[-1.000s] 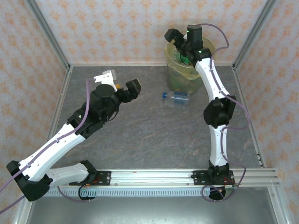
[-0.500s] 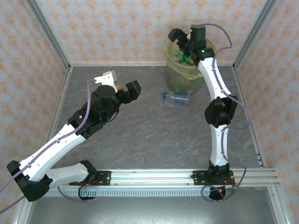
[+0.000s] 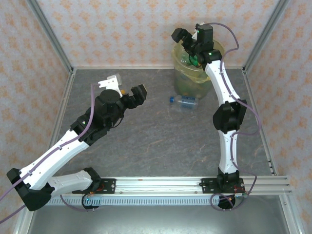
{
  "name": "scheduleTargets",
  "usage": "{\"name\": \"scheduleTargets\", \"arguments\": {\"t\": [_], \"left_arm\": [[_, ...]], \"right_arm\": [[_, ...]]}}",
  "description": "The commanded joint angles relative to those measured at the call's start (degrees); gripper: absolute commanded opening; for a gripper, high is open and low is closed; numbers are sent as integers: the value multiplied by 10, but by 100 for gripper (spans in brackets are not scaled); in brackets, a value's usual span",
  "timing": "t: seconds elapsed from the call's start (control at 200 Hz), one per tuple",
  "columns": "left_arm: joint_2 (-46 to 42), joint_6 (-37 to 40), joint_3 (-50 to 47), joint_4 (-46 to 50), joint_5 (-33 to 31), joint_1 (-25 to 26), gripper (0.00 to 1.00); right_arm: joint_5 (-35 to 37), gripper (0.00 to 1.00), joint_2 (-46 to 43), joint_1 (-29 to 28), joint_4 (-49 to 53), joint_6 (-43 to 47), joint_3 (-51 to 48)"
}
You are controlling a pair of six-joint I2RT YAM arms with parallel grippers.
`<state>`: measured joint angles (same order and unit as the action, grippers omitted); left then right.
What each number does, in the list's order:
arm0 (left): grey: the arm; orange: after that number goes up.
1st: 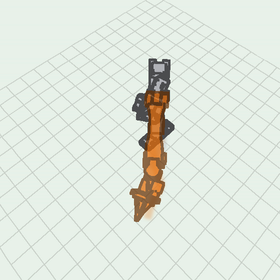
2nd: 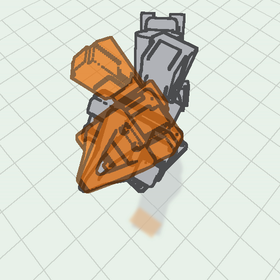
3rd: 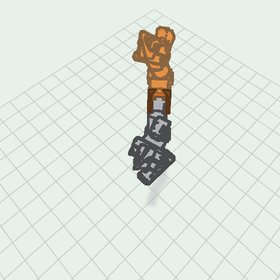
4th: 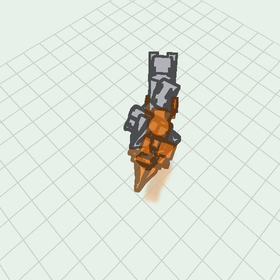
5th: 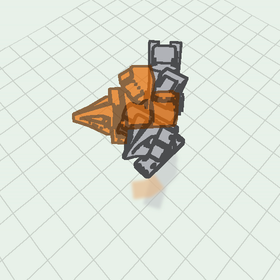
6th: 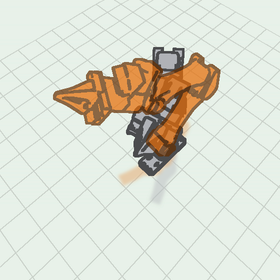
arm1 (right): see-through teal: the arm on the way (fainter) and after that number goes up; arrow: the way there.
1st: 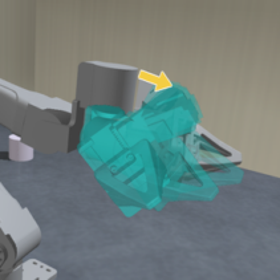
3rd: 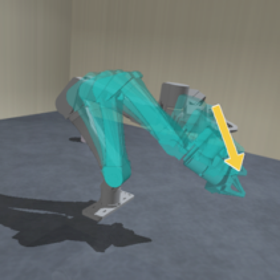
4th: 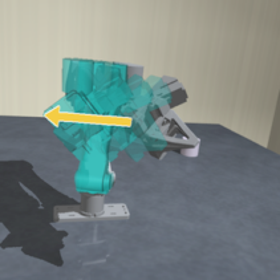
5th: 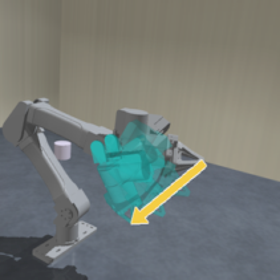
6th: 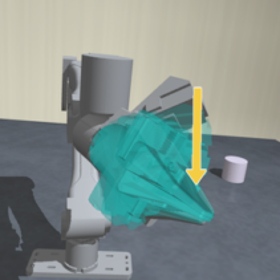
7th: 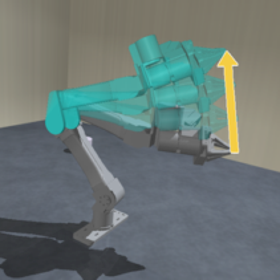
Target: Put the plastic bottles in the bin
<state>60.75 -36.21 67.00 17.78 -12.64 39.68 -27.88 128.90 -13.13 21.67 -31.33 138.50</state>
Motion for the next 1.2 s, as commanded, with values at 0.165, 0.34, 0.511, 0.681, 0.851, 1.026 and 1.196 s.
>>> {"name": "scheduleTargets", "arguments": {"t": [0.165, 0.34, 0.511, 0.681, 0.851, 1.026, 1.196], "left_arm": [[-23, -3, -8, 14, -19, -3, 99], [-16, -4, -9, 7, -11, -3, 99], [-7, 1, -12, -3, -1, -4, 99], [10, 10, -23, -24, 17, -3, 99], [41, 19, -31, -53, 41, -3, 99], [87, 23, -32, -81, 61, -3, 99], [143, 45, -24, -110, 77, -4, 99]], "right_arm": [[53, 100, 21, 4, 40, 0, 21], [51, 100, -8, 6, 32, 10, 22], [43, 100, -59, 6, 31, 28, 22], [48, 100, -119, 2, 70, 61, 8], [65, 100, -225, -5, 77, 97, -119], [93, 100, -373, -5, 18, 108, -336], [108, 100, -500, -4, -10, 102, -510]]}}
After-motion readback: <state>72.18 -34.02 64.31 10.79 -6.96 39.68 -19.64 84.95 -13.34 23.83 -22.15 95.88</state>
